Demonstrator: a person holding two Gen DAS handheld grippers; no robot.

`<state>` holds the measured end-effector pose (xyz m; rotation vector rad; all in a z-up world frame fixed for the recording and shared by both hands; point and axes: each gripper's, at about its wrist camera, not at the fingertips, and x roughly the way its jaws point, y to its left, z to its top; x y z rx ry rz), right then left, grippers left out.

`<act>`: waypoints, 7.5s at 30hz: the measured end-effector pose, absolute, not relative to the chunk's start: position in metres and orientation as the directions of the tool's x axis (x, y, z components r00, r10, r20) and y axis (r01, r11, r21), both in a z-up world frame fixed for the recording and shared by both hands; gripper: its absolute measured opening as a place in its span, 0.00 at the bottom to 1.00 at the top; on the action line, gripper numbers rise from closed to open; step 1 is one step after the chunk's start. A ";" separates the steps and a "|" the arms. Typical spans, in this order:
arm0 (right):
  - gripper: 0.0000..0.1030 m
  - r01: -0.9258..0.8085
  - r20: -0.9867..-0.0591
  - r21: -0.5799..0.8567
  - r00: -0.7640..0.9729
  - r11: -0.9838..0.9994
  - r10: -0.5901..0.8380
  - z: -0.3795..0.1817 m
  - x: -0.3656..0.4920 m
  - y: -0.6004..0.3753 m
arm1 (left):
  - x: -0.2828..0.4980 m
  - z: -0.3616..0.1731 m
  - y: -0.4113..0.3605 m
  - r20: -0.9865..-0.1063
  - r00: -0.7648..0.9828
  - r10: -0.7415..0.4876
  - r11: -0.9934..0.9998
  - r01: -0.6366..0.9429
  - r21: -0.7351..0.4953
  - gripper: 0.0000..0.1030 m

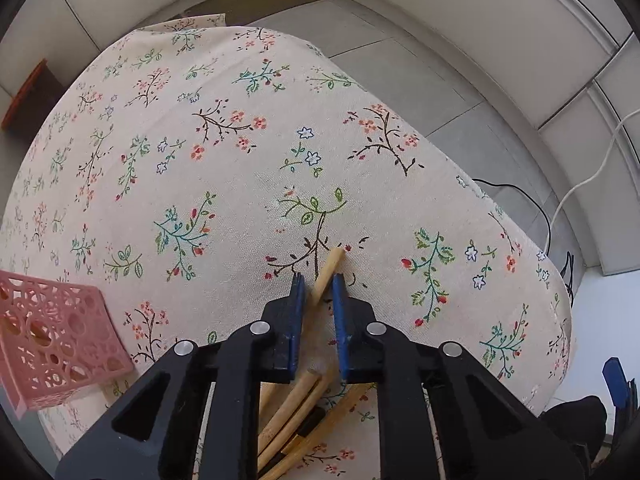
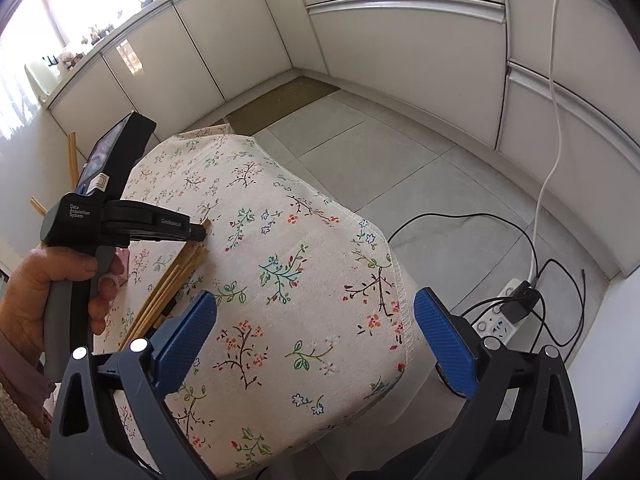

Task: Organize utensils
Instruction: 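Lower the left gripper to the pile and grasp a chopstick, then carry the chopstick to the pink cup and open the left gripper, then raise the open left gripper away from the pink cup, then lower the left gripper to the chopstick pile and grasp a wooden chopstick, then lift the wooden chopstick over the pink cup and lower it in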

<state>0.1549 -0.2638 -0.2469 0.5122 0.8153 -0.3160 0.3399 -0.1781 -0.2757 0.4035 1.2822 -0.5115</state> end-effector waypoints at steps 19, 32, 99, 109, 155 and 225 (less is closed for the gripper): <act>0.93 0.503 -0.829 0.491 0.520 0.711 0.205 -0.257 0.270 -0.226 | 0.276 -0.138 -0.073 -0.825 0.476 -0.304 0.849 0.528 -0.008 0.08; 0.24 0.561 -0.894 0.412 0.402 0.718 0.199 -0.288 0.315 -0.180 | 0.243 -0.080 -0.004 -0.725 0.572 -0.383 0.865 0.498 -0.063 0.07; 0.43 0.103 -0.482 0.356 0.872 0.929 0.088 -0.054 0.305 -0.079 | 0.250 -0.018 0.132 -0.467 0.884 -0.014 0.965 -0.111 -0.239 0.45; 0.66 0.170 -0.492 0.267 0.871 0.949 -0.018 -0.061 0.270 -0.091 | 0.247 -0.041 0.098 -0.541 0.841 0.006 0.992 -0.075 -0.106 0.70; 0.93 0.455 -0.724 0.389 0.689 0.801 -0.040 -0.251 0.159 -0.279 | 0.316 -0.259 -0.094 -0.968 0.194 -0.157 0.956 0.276 -0.100 0.29; 0.06 0.174 -0.617 0.517 0.755 0.838 0.224 -0.129 0.197 -0.188 | 0.209 -0.022 0.059 -0.585 0.727 -0.360 0.933 0.300 -0.201 0.06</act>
